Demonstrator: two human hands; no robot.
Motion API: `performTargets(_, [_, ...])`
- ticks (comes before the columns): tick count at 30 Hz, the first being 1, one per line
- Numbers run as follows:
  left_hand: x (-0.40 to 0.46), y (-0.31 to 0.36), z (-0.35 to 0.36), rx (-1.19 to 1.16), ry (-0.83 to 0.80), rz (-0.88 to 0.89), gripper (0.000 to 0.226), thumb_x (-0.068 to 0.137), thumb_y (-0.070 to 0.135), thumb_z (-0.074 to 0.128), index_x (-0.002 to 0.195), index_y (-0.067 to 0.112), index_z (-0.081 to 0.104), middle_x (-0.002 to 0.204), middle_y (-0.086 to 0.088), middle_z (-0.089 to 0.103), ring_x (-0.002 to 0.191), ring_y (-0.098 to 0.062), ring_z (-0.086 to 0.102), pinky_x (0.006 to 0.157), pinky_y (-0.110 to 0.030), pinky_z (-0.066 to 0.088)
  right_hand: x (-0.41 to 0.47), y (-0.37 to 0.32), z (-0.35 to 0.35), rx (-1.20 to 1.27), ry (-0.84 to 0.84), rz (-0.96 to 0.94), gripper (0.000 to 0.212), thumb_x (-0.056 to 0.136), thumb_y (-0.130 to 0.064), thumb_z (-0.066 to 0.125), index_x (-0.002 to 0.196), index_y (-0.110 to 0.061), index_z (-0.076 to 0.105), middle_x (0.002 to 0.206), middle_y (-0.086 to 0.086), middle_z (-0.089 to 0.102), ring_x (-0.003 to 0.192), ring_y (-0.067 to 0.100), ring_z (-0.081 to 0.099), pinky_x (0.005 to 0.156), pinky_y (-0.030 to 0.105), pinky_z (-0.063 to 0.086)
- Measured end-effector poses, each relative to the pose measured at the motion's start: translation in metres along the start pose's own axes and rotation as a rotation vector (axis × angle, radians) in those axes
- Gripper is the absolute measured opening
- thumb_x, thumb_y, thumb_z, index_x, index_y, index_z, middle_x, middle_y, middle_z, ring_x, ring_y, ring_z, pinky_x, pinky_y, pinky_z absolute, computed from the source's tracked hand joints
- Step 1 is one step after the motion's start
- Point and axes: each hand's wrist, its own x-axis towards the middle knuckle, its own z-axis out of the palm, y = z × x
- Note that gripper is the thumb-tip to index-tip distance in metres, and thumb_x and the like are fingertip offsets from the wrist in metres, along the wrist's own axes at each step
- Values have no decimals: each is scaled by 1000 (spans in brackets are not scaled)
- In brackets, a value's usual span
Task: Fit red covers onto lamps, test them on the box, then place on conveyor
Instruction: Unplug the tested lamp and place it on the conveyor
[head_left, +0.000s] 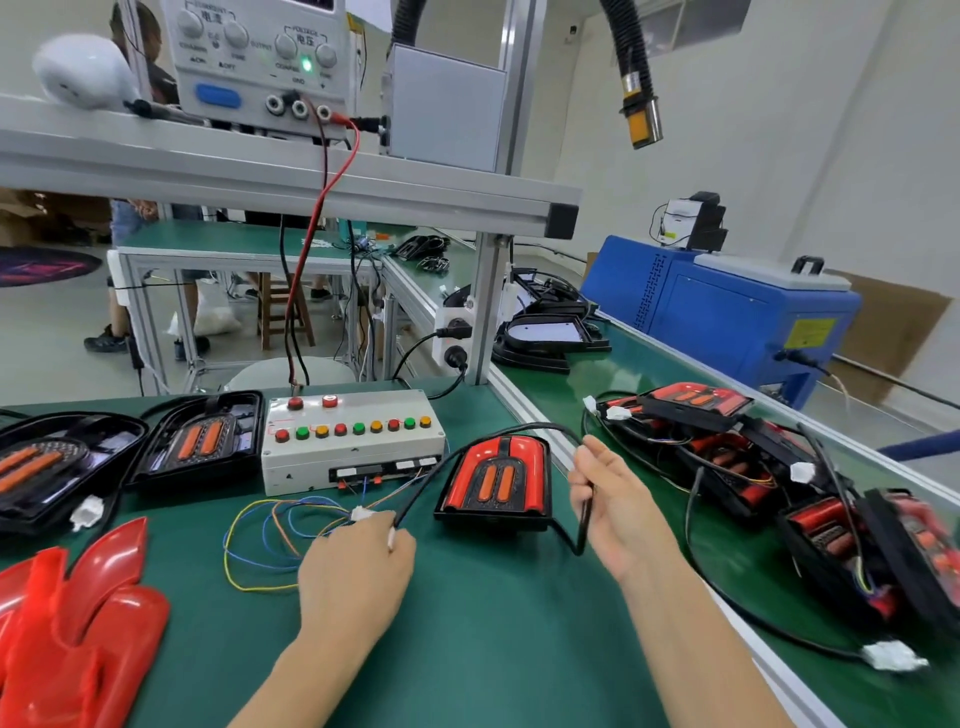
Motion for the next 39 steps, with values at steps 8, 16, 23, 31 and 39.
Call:
performTargets(8, [7,29,19,-144,-125,-57,15,89,16,41,98,13,52,99,-4,57,85,-26,54,70,-32,42,18,16,11,-374,191,-178,17,96,-4,56,109,-9,65,96,2,61,68,9,55,64,19,55])
performTargets(16, [16,40,22,-367,-243,-147,14,89,17,45,99,26,50,112,-7,61,96,-26,60,84,-33,48,23,41,5,-772,43,-150,34,103,-28,43,137,-26,50,131,-7,55,118,10,53,101,26,41])
performTargets(23, [17,42,29,-511,-173,-186,31,99,34,42,118,18,60,107,-7,66,101,-28,59,89,-40,48,20,49,2,-636,11,46,31,102,-34,45,132,-25,50,122,-3,64,113,15,59,107,40,42])
performTargets(31, [17,47,32,-976,-116,-331,31,88,31,66,113,15,55,112,-6,61,94,-23,64,96,-47,48,14,46,-5,-602,-24,113,26,89,-36,67,110,-21,68,99,-1,76,98,18,70,93,38,53])
performTargets(39, [20,46,41,-1265,-263,-367,48,89,15,65,135,13,52,121,-8,64,92,-20,65,94,-43,49,-5,42,-14,-519,-63,46,25,89,-26,68,113,-19,68,100,1,76,96,19,71,87,34,55])
